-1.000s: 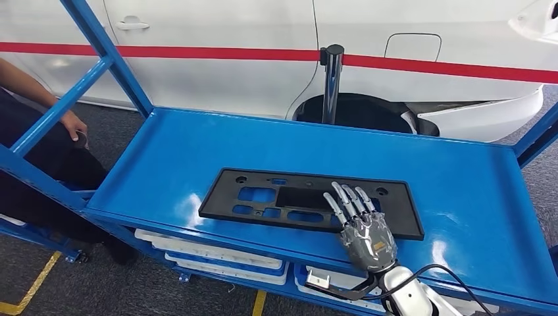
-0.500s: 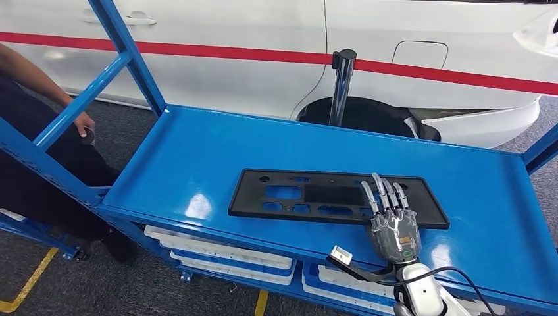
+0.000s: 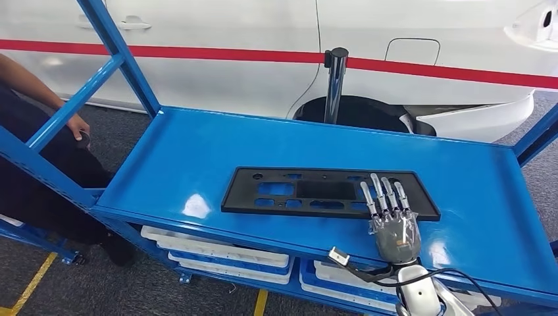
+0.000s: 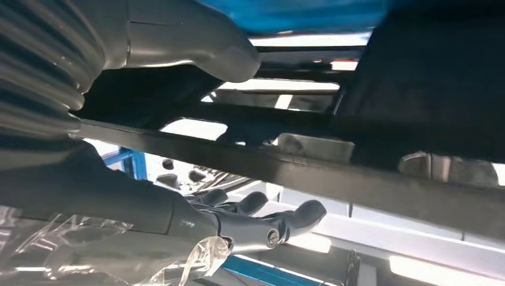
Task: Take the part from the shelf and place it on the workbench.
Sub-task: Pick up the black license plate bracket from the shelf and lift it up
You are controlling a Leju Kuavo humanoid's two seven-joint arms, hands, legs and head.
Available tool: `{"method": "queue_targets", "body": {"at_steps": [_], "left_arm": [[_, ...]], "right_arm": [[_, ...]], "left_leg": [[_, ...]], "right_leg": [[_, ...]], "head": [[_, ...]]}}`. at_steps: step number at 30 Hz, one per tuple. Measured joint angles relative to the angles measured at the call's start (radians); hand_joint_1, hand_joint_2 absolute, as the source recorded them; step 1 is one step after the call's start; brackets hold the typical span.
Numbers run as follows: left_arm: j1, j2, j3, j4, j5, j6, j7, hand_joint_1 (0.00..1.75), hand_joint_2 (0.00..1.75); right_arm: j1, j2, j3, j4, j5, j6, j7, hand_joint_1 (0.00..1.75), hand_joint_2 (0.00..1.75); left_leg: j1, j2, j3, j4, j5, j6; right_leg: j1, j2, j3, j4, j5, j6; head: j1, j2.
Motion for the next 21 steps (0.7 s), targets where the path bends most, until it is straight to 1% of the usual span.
{"method": "queue_targets", "body": {"at_steps": [1, 2, 4, 5, 6, 7, 8, 9, 10, 11, 12, 14, 15, 16, 17, 18, 19, 20, 21], "left_arm": [[0.001, 0.0, 0.0, 0.0, 0.001, -0.001, 0.0, 0.0, 0.0], [0.001, 0.0, 0.0, 0.0, 0.001, -0.002, 0.0, 0.0, 0.0], [-0.001, 0.0, 0.0, 0.0, 0.003, -0.004, 0.0, 0.0, 0.0], [-0.003, 0.0, 0.001, 0.0, 0.003, -0.005, 0.0, 0.0, 0.0], [-0.006, -0.001, 0.001, 0.0, 0.004, -0.006, 0.0, 0.0, 0.0], [-0.007, -0.001, 0.001, 0.0, 0.004, -0.007, 0.0, 0.0, 0.0], [-0.008, -0.001, 0.002, 0.0, 0.005, -0.008, 0.0, 0.0, 0.0], [-0.007, -0.002, 0.002, 0.0, 0.005, -0.008, 0.0, 0.0, 0.0], [-0.007, -0.004, 0.002, 0.0, 0.005, -0.009, 0.0, 0.0, 0.0], [-0.007, -0.006, 0.003, 0.0, 0.005, -0.009, 0.0, 0.0, 0.0], [-0.008, -0.008, 0.003, 0.0, 0.004, -0.009, 0.0, 0.0, 0.0], [-0.009, -0.011, 0.004, 0.0, 0.003, -0.01, 0.001, 0.0, 0.0], [-0.008, -0.013, 0.005, 0.0, 0.002, -0.011, 0.002, 0.0, 0.0], [-0.008, -0.014, 0.005, 0.0, 0.002, -0.012, 0.002, 0.0, 0.0], [-0.007, -0.015, 0.005, 0.0, 0.001, -0.013, 0.003, 0.0, 0.0], [-0.007, -0.016, 0.005, 0.0, 0.001, -0.014, 0.003, 0.0, 0.0], [-0.008, -0.017, 0.006, 0.0, 0.001, -0.015, 0.003, 0.0, 0.0], [-0.009, -0.016, 0.006, 0.0, 0.001, -0.016, 0.003, 0.0, 0.0], [-0.011, -0.015, 0.007, 0.0, 0.001, -0.017, 0.004, 0.0, 0.0]], "right_arm": [[-0.012, -0.007, 0.012, 0.0, 0.0, 0.007, 0.011, 0.0, 1.75], [-0.025, -0.013, 0.024, 0.0, 0.0, 0.014, 0.019, 0.0, 1.75], [-0.05, -0.021, 0.045, -0.001, 0.0, 0.025, 0.027, 0.0, 1.75], [-0.061, -0.026, 0.056, -0.001, 0.0, 0.029, 0.03, 0.0, 1.75], [-0.071, -0.031, 0.065, -0.001, 0.0, 0.031, 0.032, 0.0, 1.75], [-0.079, -0.034, 0.074, -0.002, 0.0, 0.034, 0.032, 0.0, 1.75], [-0.084, -0.037, 0.082, -0.002, 0.0, 0.037, 0.029, 0.0, 1.75], [-0.088, -0.038, 0.09, -0.002, 0.0, 0.04, 0.023, 0.0, 1.75], [-0.09, -0.04, 0.096, -0.002, 0.0, 0.045, 0.014, 0.0, 1.75], [-0.093, -0.041, 0.103, -0.002, 0.0, 0.051, 0.001, 0.0, 1.75], [-0.095, -0.044, 0.108, -0.002, 0.0, 0.057, -0.011, 0.0, 1.75], [-0.103, -0.05, 0.123, -0.002, 0.0, 0.07, -0.035, 0.0, 1.75], [-0.107, -0.054, 0.133, -0.001, 0.0, 0.077, -0.042, 0.0, 1.75], [-0.113, -0.058, 0.144, -0.001, 0.0, 0.085, -0.049, 0.0, 1.75], [-0.12, -0.06, 0.156, -0.002, 0.0, 0.095, -0.054, 0.0, 1.75], [-0.13, -0.062, 0.171, -0.003, 0.0, 0.106, -0.059, 0.0, 1.75], [-0.141, -0.062, 0.185, -0.005, 0.0, 0.118, -0.063, 0.0, 1.75], [-0.156, -0.063, 0.205, -0.008, 0.0, 0.129, -0.067, 0.0, 1.75], [-0.171, -0.062, 0.227, -0.015, 0.001, 0.139, -0.068, 0.0, 1.75]], "left_leg": [[0.006, 0.0, 0.007, -0.008, 0.01, -0.006], [0.012, 0.0, 0.034, -0.058, 0.036, -0.01], [0.018, 0.0, 0.124, -0.227, 0.102, -0.016], [0.016, 0.001, 0.159, -0.295, 0.125, -0.015], [0.012, 0.0, 0.18, -0.337, 0.139, -0.01], [0.006, 0.0, 0.185, -0.353, 0.144, -0.002], [-0.001, -0.001, 0.183, -0.358, 0.151, 0.008], [-0.002, -0.001, 0.186, -0.369, 0.161, 0.018], [-0.002, -0.002, 0.19, -0.382, 0.172, 0.028], [-0.002, -0.002, 0.195, -0.393, 0.181, 0.037], [-0.001, -0.001, 0.199, -0.4, 0.188, 0.043], [-0.01, 0.0, 0.2, -0.4, 0.188, 0.052], [-0.013, -0.001, 0.2, -0.4, 0.187, 0.053], [-0.016, -0.001, 0.201, -0.398, 0.186, 0.054], [-0.016, -0.002, 0.201, -0.394, 0.182, 0.053], [-0.014, -0.003, 0.201, -0.386, 0.176, 0.05], [-0.014, -0.003, 0.199, -0.375, 0.168, 0.044], [-0.016, -0.004, 0.195, -0.36, 0.155, 0.036], [-0.02, -0.003, 0.19, -0.345, 0.144, 0.028]], "right_leg": [[-0.005, 0.001, -0.003, 0.0, 0.003, 0.004], [-0.01, 0.002, -0.005, 0.0, 0.005, 0.009], [-0.019, 0.003, -0.007, 0.0, 0.01, 0.02], [-0.022, 0.003, -0.007, -0.003, 0.012, 0.028], [-0.024, 0.002, -0.006, -0.006, 0.016, 0.037], [-0.026, 0.001, -0.005, -0.013, 0.02, 0.048], [-0.03, 0.0, -0.001, -0.025, 0.027, 0.059], [-0.033, -0.001, 0.001, -0.031, 0.031, 0.066], [-0.034, -0.002, -0.001, -0.027, 0.026, 0.069], [-0.032, -0.003, -0.015, 0.002, 0.005, 0.067], [-0.027, -0.004, -0.041, 0.06, -0.028, 0.061], [-0.014, -0.004, -0.112, 0.216, -0.101, 0.052], [-0.009, -0.004, -0.139, 0.27, -0.116, 0.05], [-0.005, -0.004, -0.149, 0.289, -0.114, 0.049], [-0.004, -0.004, -0.138, 0.266, -0.092, 0.049], [-0.005, -0.005, -0.111, 0.209, -0.059, 0.051], [-0.009, -0.006, -0.076, 0.138, -0.029, 0.057], [-0.016, -0.003, -0.047, 0.08, -0.009, 0.058], [-0.022, 0.0, -0.03, 0.043, 0.0, 0.057]], "head": [[0.0, 0.0], [0.0, 0.0], [0.0, 0.0], [0.0, 0.0], [0.0, 0.0], [0.0, 0.0], [0.0, 0.0], [0.0, 0.0], [0.0, 0.0], [0.001, 0.0], [0.002, 0.0], [0.002, 0.0], [0.002, 0.0], [0.002, 0.0], [0.002, 0.0], [0.002, 0.0], [0.002, 0.0], [0.003, 0.0], [0.003, 0.0]]}}
